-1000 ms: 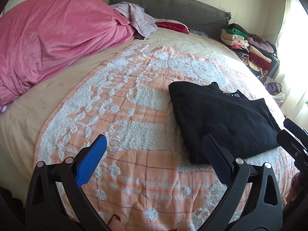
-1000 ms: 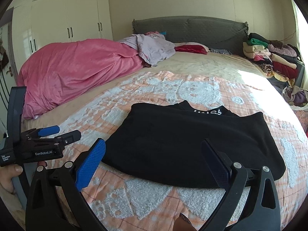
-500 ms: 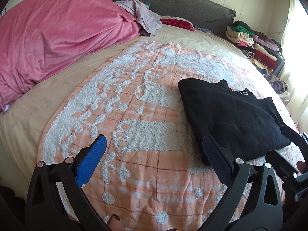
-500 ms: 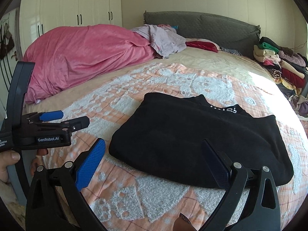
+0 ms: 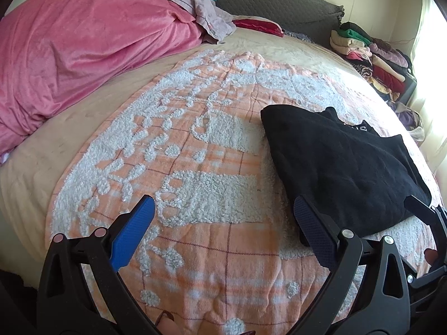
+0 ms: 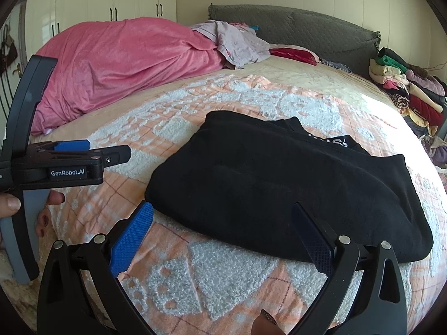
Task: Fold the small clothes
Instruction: 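Reach the right gripper to the folded sweatshirt's edge and grasp it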
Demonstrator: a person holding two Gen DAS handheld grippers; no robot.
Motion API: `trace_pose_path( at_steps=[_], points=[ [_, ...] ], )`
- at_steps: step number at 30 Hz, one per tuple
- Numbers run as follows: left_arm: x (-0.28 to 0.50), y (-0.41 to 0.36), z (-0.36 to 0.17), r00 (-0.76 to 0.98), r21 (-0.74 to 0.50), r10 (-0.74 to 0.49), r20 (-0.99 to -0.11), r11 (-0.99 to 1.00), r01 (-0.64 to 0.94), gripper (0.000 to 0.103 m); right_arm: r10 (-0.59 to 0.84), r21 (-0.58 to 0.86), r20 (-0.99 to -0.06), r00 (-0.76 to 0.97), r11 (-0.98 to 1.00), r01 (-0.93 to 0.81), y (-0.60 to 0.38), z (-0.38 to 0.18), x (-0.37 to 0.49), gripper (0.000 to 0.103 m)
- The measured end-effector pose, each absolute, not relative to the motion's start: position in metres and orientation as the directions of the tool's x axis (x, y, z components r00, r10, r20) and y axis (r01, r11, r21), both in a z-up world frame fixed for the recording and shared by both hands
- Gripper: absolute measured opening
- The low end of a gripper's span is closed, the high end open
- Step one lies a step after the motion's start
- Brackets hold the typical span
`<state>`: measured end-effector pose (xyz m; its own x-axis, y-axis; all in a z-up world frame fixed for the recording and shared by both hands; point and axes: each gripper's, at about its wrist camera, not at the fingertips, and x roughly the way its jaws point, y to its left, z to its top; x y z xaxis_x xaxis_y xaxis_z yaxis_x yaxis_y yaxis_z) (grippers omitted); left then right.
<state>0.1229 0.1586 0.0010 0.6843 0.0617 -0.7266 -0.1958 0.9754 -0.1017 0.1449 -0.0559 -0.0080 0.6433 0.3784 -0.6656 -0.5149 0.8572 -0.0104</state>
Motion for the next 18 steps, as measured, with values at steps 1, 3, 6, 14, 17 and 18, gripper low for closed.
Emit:
trace_pose_path(
  at_steps=[1,3,6,14,17,18],
  points=[
    [0.125,0.158,0.000,0.682,-0.098,0.064,-0.729,0.976,-0.196,0.093,0.377,-0.009,-0.669,0.641,0.858,-0.514,-0.057,-0.010,0.146,0.098],
    [0.128,0.157,-0.002,0.678,-0.093,0.066,-0.732,0.976,-0.196,0.093,0.371,-0.009,-0.676,0.637,0.860,-0.510,-0.058,-0.015,0.148,0.098],
    [0.134,0.157,-0.004,0.672,-0.082,0.072,-0.737,0.977,-0.195,0.093,0.359,-0.017,-0.683,0.635,0.862,-0.506,-0.059,-0.021,0.151,0.098],
    [0.151,0.151,-0.007,0.666,-0.058,0.079,-0.742,0.982,-0.181,0.093,0.316,-0.064,-0.704,0.636,0.863,-0.501,-0.059,-0.036,0.155,0.098],
    [0.159,0.148,-0.009,0.661,-0.051,0.076,-0.746,0.984,-0.171,0.093,0.298,-0.085,-0.712,0.636,0.862,-0.500,-0.057,-0.042,0.157,0.098],
    [0.161,0.146,-0.009,0.659,-0.048,0.076,-0.748,0.985,-0.168,0.093,0.292,-0.093,-0.715,0.636,0.861,-0.500,-0.056,-0.043,0.158,0.098]
  ],
)
